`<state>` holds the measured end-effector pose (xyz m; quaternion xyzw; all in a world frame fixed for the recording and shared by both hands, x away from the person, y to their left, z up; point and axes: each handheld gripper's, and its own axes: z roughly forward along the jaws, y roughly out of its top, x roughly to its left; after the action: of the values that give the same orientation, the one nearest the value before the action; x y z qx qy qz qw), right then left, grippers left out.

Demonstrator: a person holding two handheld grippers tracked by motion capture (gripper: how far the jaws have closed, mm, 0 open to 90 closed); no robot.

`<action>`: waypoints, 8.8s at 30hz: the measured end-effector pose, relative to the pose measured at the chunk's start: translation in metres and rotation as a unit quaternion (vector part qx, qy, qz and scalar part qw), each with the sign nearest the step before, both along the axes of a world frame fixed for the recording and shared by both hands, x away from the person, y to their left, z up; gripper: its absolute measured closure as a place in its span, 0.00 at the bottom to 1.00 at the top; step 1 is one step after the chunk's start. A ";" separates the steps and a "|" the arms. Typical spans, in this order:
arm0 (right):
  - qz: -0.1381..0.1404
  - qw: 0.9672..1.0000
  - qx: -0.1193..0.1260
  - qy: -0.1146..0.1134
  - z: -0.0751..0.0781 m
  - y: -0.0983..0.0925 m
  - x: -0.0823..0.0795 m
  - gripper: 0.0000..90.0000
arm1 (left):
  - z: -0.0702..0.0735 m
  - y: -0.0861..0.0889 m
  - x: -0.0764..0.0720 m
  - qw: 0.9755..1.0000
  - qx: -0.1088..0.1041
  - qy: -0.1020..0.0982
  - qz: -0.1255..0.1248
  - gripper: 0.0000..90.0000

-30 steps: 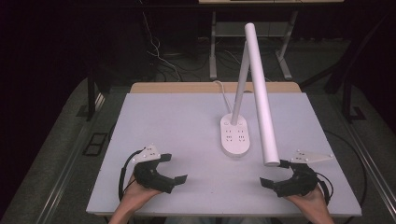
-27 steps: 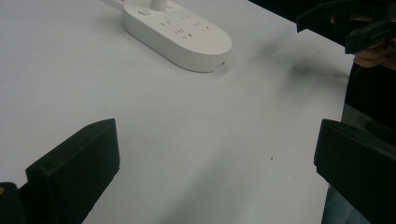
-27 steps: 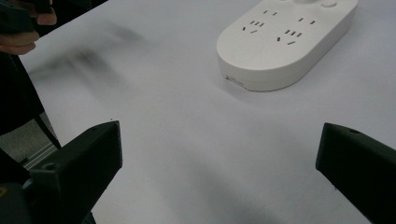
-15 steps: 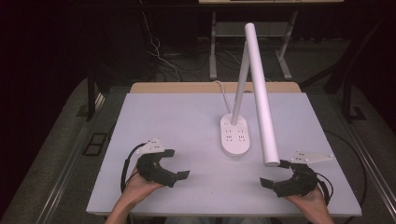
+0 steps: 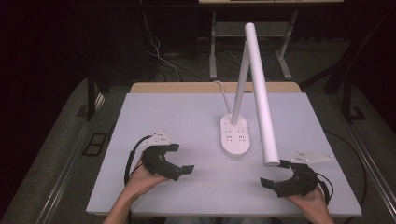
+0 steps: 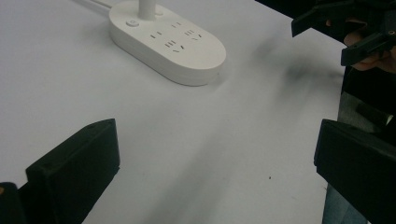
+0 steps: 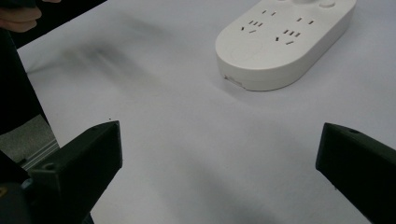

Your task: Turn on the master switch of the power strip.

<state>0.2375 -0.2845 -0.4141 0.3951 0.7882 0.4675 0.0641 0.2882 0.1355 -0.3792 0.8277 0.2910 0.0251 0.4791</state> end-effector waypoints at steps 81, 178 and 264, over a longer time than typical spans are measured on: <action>0.003 1.000 0.001 0.000 -0.002 -0.002 0.000 0.00 | 0.045 -0.067 0.110 0.998 0.053 0.006 -0.021 0.03; 0.014 1.000 -0.002 0.000 -0.002 -0.002 0.000 0.00 | -0.041 -0.138 0.181 0.995 0.017 0.085 0.050 0.99; 0.014 1.000 -0.003 0.002 -0.003 -0.004 0.002 0.00 | -0.030 -0.120 0.172 0.996 0.021 0.035 0.082 0.99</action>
<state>0.2393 -0.2887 -0.4174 0.3847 0.7952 0.4650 0.0578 0.4602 0.0152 -0.4092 0.8115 0.3740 0.0411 0.4471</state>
